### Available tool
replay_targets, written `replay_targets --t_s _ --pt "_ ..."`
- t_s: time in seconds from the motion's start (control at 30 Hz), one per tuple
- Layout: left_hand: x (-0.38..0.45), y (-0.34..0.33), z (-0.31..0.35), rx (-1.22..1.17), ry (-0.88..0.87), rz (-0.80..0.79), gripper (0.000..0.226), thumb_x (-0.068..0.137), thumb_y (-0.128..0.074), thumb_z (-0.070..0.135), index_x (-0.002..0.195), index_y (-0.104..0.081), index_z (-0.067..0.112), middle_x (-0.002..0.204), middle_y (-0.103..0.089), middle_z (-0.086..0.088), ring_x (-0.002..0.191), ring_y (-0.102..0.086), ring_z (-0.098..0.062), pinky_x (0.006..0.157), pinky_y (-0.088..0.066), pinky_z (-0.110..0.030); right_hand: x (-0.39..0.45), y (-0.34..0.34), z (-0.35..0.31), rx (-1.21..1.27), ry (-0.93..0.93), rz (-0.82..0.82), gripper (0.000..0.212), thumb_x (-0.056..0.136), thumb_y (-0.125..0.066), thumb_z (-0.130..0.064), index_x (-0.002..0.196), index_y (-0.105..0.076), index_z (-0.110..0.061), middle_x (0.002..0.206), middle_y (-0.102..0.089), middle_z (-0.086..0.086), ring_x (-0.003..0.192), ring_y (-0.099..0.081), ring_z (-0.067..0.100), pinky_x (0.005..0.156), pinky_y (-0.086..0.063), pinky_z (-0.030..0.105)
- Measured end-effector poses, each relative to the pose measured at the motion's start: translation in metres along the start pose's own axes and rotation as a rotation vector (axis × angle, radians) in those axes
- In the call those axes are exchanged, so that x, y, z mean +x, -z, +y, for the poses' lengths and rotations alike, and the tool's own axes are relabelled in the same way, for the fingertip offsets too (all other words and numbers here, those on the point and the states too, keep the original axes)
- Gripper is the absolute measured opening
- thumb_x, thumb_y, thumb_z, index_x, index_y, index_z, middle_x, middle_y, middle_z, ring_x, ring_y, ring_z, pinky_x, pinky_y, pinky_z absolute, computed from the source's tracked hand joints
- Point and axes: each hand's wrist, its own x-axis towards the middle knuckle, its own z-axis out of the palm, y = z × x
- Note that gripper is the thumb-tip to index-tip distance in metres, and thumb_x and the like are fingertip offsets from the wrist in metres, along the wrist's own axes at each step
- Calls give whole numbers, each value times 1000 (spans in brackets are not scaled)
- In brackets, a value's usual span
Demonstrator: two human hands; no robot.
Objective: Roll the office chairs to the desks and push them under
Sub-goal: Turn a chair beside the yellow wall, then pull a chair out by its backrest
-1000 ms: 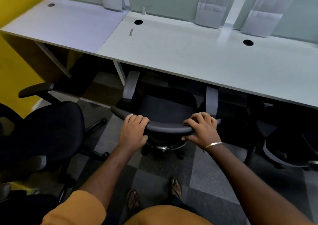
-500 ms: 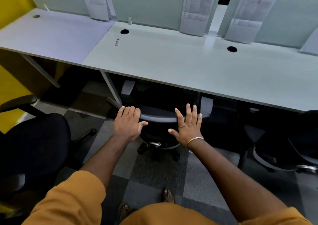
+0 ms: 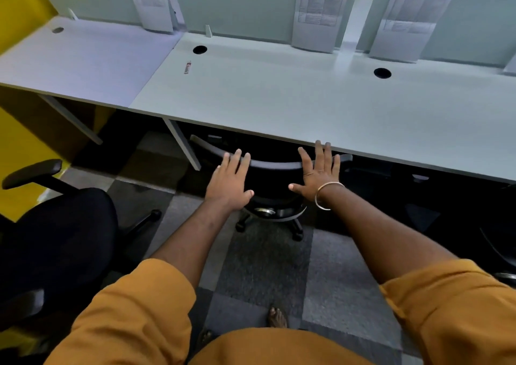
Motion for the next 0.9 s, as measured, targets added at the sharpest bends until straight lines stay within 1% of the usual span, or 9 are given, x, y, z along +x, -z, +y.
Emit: replay_targets --t_s 0.13,0.3,0.37,0.43,0.53,0.67,0.73,0.83,0.9 --pt "2 -1 16 22 14 -51 101 99 -61 48 166 5 14 174 11 -3 160 11 -35 126 -25 -48 -17 -13 -3 -3 39 56 109 89 -59 -69 162 14 -35 161 43 12 145 45 36 117 26 59" --pt "-13 -12 32 -1 -34 -40 106 97 -63 47 165 10 13 173 20 -4 160 13 -32 126 -27 -48 -24 -6 4 -17 32 0 105 91 -59 -67 163 12 -37 167 32 9 147 41 33 123 16 61" --pt "-24 -17 34 -19 -42 -47 106 97 -63 47 165 11 13 172 23 -3 160 14 -31 126 -27 -48 -29 -8 -2 -16 24 7 108 91 -61 -65 163 13 -34 167 31 11 148 40 35 123 14 60" --pt "-37 -23 34 -36 -53 -40 107 97 -64 47 165 12 15 171 25 -1 160 12 -31 126 -26 -49 -37 -14 -14 -17 29 42 115 90 -64 -64 163 17 -28 166 33 14 149 38 37 124 13 60" --pt "-56 -35 31 -79 -63 -56 104 96 -65 46 166 6 18 171 26 0 161 5 -31 125 -23 -52 -55 -30 -31 28 89 108 123 88 -71 -56 162 22 -24 163 38 15 149 36 38 123 9 57" --pt "-88 -52 21 -106 4 -130 101 98 -64 46 166 8 24 171 26 2 161 5 -28 127 -20 -51 -79 -60 -53 136 159 212 119 85 -74 -43 164 13 -21 164 37 14 152 31 38 126 -1 57" --pt "-104 -61 14 -125 48 -164 100 99 -63 46 166 8 24 172 25 1 161 4 -27 126 -19 -50 -88 -74 -60 150 176 182 115 86 -71 -41 165 8 -18 164 36 15 153 28 38 126 -4 58" --pt "-131 -72 -1 -255 142 -205 97 100 -62 45 167 4 23 173 19 0 161 2 -25 126 -19 -52 -105 -97 -68 82 221 -3 111 90 -70 -45 165 7 -18 164 37 14 153 29 37 127 -7 58" --pt "-156 -80 -17 -375 233 -206 95 100 -63 44 167 1 23 174 15 1 161 1 -23 127 -20 -50 -113 -111 -75 28 250 -126 108 92 -70 -46 165 5 -20 166 32 13 154 26 36 127 -11 57"
